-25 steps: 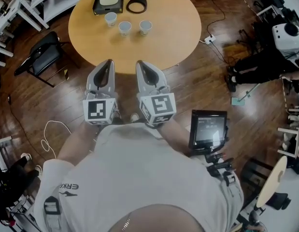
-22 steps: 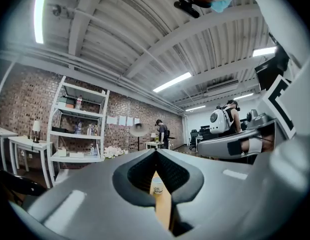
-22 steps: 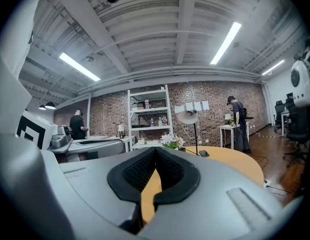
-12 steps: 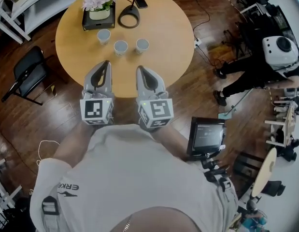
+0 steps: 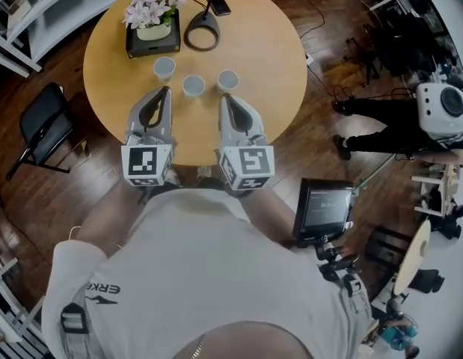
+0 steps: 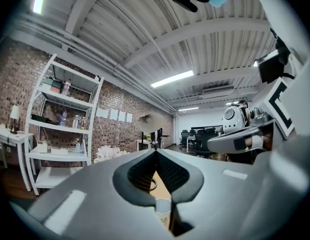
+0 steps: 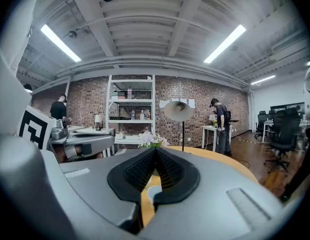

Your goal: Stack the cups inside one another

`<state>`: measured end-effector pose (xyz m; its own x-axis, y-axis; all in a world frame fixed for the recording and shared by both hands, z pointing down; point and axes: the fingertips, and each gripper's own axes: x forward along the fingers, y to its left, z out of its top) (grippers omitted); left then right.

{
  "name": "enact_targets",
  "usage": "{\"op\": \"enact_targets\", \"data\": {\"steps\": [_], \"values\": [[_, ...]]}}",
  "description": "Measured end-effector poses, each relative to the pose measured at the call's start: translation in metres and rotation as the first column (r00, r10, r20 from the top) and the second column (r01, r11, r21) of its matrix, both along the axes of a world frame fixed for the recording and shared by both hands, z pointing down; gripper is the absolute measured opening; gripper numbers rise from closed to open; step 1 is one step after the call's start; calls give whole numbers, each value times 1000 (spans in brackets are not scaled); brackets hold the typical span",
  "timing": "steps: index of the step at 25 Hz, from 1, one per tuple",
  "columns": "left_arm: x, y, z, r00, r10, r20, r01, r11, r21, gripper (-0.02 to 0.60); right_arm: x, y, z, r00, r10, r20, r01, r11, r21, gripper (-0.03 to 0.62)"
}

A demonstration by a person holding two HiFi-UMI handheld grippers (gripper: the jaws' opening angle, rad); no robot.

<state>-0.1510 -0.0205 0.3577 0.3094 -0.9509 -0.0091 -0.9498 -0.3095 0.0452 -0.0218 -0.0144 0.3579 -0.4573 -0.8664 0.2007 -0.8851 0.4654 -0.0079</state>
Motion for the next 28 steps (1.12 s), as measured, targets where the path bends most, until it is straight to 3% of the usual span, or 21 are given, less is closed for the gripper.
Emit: {"op": "enact_targets", "data": {"steps": [6,15,22,28], "values": [[12,-29,12,999,-24,26,25,999,-31,2,19,-35,6,1000,-1,22,1,1000,-14,14],[28,-72,33,987,-134,89,143,985,-98,2,46,-79,21,995,-74,61,78,995,-60,14],[14,-86,57,974,-200,108,214,966,-144,2,26,-102,53,988,-144,60,151,981,-126,14],[-15,-102,83,974,-202,108,219,957,-190,2,-8,-120,70,987,-162,9,161,972,-171,14]]}}
